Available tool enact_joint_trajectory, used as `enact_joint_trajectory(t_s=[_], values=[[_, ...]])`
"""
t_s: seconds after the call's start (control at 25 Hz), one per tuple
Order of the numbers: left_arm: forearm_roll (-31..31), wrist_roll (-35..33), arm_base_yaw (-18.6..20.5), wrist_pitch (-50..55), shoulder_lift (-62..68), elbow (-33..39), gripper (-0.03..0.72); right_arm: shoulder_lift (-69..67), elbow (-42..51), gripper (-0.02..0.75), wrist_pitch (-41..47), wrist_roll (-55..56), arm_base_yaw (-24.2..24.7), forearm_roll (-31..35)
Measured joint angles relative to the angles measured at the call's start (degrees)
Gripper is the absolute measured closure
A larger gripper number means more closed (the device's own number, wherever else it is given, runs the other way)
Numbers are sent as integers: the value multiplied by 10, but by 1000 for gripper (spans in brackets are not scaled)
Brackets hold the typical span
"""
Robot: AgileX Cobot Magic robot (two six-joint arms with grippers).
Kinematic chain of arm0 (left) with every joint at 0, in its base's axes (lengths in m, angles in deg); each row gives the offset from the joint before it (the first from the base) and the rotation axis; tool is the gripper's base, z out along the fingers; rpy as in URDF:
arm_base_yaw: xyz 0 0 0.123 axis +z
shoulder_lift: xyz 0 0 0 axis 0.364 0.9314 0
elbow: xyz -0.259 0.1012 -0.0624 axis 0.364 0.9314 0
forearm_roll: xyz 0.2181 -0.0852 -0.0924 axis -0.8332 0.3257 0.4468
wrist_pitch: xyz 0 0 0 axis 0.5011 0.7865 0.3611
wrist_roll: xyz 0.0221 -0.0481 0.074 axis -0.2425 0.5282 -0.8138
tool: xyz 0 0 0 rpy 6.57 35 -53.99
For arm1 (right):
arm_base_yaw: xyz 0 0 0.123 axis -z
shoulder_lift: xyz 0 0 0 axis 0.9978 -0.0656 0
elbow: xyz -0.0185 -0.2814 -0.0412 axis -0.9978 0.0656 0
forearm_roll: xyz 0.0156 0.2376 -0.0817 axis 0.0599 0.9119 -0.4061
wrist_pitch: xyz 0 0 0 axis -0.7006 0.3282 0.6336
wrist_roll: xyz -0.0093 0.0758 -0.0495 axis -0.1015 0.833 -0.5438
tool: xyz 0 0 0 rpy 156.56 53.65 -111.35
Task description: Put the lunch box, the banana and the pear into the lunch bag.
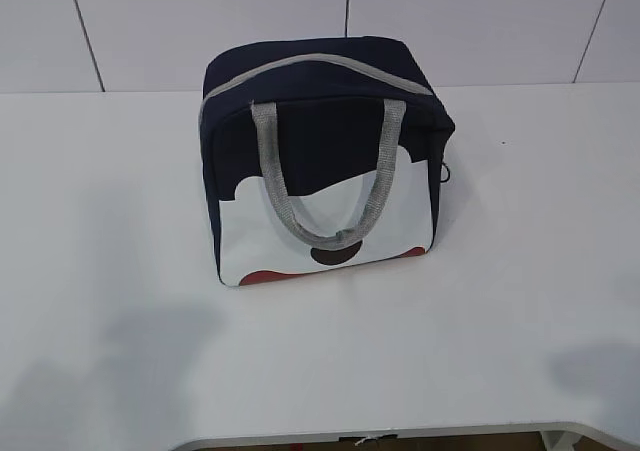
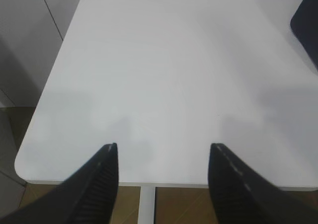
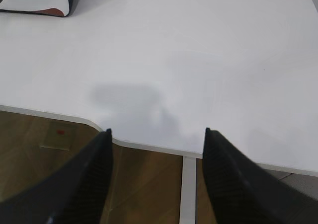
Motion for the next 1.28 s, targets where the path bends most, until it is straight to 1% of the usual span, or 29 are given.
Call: enact_joint_trajectory(t_s=[1.28], values=[[0, 0, 0, 0, 0, 0, 274, 0, 0, 262, -1, 0, 0, 0]])
